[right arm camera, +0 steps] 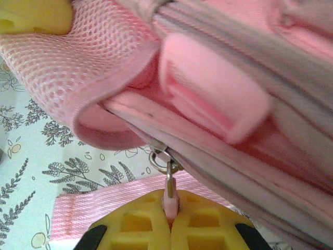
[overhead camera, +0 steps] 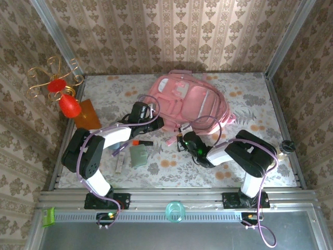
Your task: Pack the student bag
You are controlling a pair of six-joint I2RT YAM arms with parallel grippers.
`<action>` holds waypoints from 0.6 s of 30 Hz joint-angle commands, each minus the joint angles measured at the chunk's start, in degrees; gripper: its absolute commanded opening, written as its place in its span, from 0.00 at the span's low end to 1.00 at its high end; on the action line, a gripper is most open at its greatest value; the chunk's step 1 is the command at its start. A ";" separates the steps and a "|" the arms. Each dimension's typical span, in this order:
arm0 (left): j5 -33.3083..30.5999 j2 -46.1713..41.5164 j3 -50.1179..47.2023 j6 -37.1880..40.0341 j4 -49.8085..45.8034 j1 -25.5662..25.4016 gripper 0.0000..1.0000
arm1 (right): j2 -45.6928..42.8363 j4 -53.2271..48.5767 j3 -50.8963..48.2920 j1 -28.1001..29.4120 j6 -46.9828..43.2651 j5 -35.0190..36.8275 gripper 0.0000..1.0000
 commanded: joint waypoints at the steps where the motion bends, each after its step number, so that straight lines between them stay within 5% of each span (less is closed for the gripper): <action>1: 0.29 -1.98 1.74 3.83 -0.32 1.87 0.00 | -2.87 -2.23 -1.81 -0.51 3.01 2.57 0.00; 18: 2.58 1.89 5.24 10.69 -6.07 11.72 0.00 | -16.59 -20.61 -8.37 -8.92 11.80 -0.60 0.00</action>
